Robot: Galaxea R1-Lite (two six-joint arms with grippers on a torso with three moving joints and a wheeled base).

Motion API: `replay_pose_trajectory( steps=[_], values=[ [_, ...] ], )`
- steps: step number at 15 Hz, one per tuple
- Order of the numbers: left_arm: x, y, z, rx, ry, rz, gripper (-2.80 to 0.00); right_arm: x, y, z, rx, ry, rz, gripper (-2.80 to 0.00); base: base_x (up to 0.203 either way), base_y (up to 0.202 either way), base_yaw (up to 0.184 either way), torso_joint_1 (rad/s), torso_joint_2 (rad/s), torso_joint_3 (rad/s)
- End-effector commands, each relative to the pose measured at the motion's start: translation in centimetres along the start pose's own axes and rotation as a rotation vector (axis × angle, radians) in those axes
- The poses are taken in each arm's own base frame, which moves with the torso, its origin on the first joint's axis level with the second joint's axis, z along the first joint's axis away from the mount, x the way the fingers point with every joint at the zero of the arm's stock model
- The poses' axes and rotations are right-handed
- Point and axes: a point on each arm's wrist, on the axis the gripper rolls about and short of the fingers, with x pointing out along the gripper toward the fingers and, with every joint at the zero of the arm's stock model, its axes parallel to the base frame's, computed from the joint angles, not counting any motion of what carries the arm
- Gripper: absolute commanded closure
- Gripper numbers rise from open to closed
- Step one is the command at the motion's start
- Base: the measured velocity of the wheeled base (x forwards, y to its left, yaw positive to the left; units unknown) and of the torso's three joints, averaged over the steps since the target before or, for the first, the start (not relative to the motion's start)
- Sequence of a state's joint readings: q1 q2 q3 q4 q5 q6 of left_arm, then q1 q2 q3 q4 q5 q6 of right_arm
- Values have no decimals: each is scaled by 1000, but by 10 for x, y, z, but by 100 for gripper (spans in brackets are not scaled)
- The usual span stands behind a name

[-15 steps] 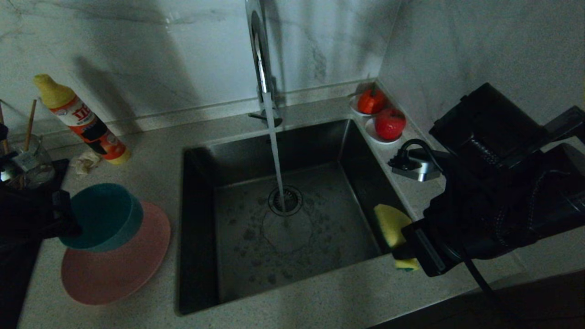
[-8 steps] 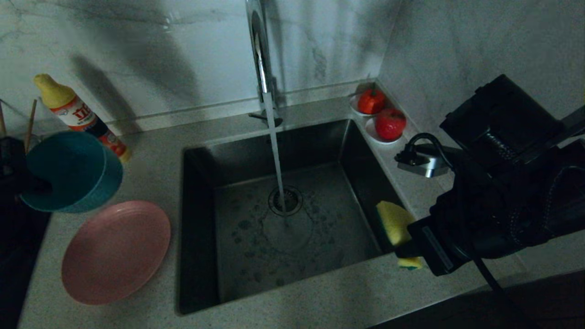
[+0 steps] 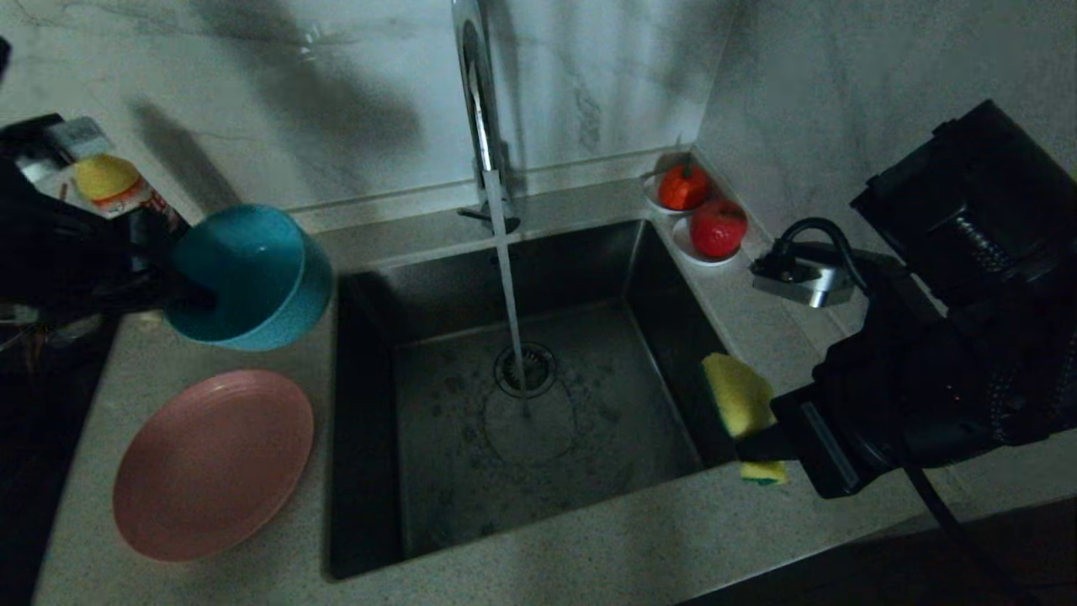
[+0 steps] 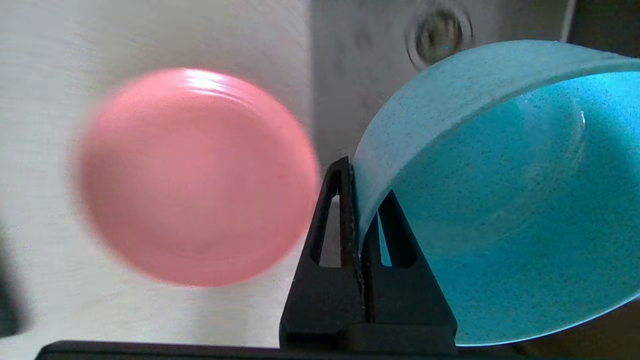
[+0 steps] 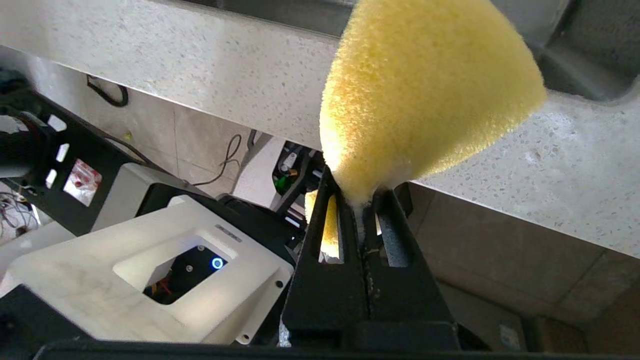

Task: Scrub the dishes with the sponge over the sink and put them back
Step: Wash the bowl

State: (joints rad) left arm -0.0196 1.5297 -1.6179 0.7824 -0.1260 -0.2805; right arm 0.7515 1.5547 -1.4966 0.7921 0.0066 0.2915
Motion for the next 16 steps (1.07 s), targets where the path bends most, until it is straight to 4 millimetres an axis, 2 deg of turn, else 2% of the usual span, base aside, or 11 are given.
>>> replay_pose_trajectory(
  steps=[1, 7, 9, 16],
  values=[
    [53, -18, -3, -6, 125, -28, 0, -2, 0, -1, 1, -1, 3, 0, 0, 0, 0, 0, 0, 0],
    [125, -70, -19, -70, 221, -21, 0, -6, 0, 1, 4, -28, 21, 0, 0, 0, 0, 0, 0, 0],
    [138, -85, -16, -120, 207, -17, 0, -10, -1, 0, 1, -39, 24, 0, 0, 0, 0, 0, 0, 0],
    [175, -100, -19, -152, 207, 21, 0, -11, -1, -3, 4, -28, 31, 0, 0, 0, 0, 0, 0, 0]
  ],
)
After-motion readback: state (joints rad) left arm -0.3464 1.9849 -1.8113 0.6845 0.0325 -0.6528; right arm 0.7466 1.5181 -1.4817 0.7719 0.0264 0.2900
